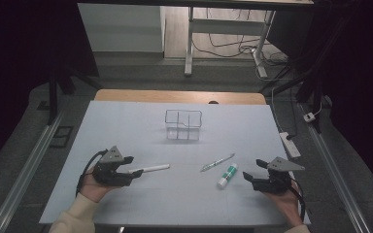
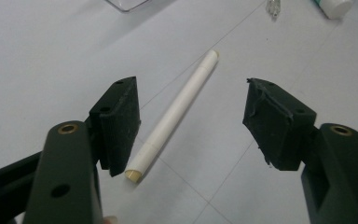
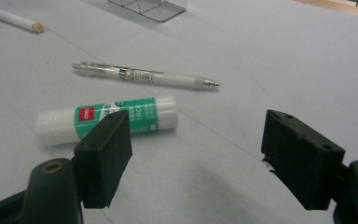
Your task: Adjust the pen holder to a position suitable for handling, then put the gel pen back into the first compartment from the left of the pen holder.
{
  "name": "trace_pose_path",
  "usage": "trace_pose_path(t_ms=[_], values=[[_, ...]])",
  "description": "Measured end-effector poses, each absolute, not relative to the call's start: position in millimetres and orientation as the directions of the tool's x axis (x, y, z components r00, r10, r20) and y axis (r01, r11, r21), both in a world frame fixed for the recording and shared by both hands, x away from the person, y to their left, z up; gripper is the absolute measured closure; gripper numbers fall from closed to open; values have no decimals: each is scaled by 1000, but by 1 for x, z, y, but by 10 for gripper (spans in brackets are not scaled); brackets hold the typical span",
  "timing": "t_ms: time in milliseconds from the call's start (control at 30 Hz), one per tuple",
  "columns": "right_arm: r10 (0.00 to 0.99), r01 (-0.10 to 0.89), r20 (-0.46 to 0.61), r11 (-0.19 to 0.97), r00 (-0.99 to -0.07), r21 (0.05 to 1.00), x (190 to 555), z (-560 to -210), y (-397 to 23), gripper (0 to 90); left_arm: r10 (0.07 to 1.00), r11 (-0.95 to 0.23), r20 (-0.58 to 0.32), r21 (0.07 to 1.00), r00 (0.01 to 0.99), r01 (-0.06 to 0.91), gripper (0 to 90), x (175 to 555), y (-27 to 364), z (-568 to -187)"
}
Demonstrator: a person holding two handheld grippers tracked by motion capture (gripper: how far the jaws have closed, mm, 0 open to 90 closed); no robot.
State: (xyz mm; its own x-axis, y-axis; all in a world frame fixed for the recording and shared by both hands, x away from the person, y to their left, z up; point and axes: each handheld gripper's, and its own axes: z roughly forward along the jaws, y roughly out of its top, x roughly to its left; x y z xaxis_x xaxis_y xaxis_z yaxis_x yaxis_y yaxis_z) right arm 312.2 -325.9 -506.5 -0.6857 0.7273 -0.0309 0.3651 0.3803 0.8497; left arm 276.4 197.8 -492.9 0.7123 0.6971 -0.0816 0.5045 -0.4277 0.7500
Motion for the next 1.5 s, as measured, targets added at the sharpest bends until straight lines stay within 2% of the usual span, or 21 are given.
trace_pose_path(t_ms=[100, 300, 700, 1100, 1500], values=[[720, 383, -19, 390, -693, 838, 314, -504, -325, 272, 700, -431, -84, 743, 710, 513, 348, 276, 198, -496], [703, 368, -30, 407, -711, 836, 320, -493, -319, 274, 701, -429, -86, 741, 708, 516, 344, 273, 200, -497], [631, 361, -65, 523, -773, 772, 343, -480, -294, 272, 700, -433, -91, 735, 708, 523, 334, 271, 199, -501], [603, 332, -102, 564, -791, 756, 356, -469, -282, 296, 696, -432, -95, 737, 712, 520, 329, 274, 198, -500], [509, 293, -148, 682, -848, 670, 369, -463, -263, 315, 700, -423, -102, 738, 707, 525, 321, 274, 199, -500]])
